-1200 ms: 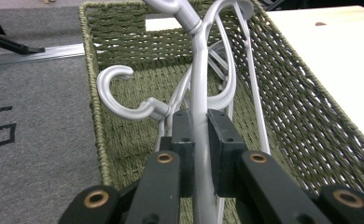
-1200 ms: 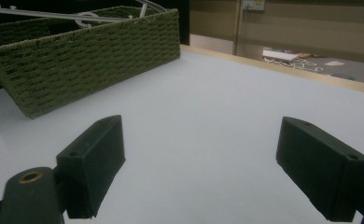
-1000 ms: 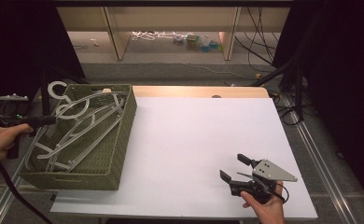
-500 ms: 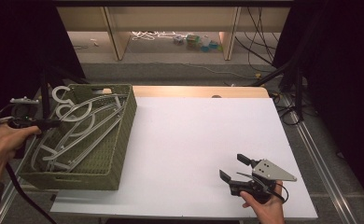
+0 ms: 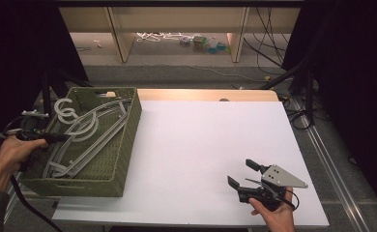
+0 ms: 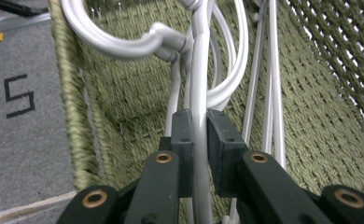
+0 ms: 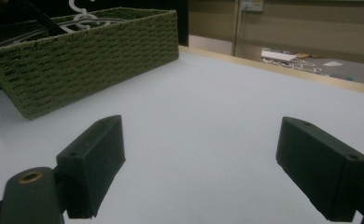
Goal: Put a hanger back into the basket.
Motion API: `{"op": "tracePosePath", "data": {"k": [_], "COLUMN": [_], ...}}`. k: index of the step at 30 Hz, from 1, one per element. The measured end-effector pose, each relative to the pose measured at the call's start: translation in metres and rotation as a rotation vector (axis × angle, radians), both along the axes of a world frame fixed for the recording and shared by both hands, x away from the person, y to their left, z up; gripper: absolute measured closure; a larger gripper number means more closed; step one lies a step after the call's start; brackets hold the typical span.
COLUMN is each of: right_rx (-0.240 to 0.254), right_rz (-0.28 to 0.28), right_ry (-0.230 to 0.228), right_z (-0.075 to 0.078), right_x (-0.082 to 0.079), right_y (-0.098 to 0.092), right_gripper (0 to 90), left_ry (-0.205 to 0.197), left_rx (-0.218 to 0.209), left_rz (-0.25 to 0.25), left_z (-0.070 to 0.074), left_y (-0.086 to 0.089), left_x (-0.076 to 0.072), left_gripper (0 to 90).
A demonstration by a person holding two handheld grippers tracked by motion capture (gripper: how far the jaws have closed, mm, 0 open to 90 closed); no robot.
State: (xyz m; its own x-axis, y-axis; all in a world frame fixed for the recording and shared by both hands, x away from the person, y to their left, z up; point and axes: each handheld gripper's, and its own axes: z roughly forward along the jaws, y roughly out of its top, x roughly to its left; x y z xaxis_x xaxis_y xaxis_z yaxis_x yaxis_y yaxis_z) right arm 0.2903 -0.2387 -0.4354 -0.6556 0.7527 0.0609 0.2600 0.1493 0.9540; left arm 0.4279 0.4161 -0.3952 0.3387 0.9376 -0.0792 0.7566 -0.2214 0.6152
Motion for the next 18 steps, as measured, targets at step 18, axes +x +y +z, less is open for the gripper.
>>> {"op": "tracePosePath", "data": {"k": [18], "right_rx": [0.021], "right_rz": [0.011], "right_ry": [-0.004], "right_z": [-0.0003], "right_x": [0.0004], "right_y": [0.0002], "right_gripper": [16.2], "left_ry": [0.022], "left_rx": [0.035], "left_rz": [0.013], "left_z": [0.0027], "left_y": [-0.0096], "left_x": [0.0016], "left_gripper": [63.3]}}
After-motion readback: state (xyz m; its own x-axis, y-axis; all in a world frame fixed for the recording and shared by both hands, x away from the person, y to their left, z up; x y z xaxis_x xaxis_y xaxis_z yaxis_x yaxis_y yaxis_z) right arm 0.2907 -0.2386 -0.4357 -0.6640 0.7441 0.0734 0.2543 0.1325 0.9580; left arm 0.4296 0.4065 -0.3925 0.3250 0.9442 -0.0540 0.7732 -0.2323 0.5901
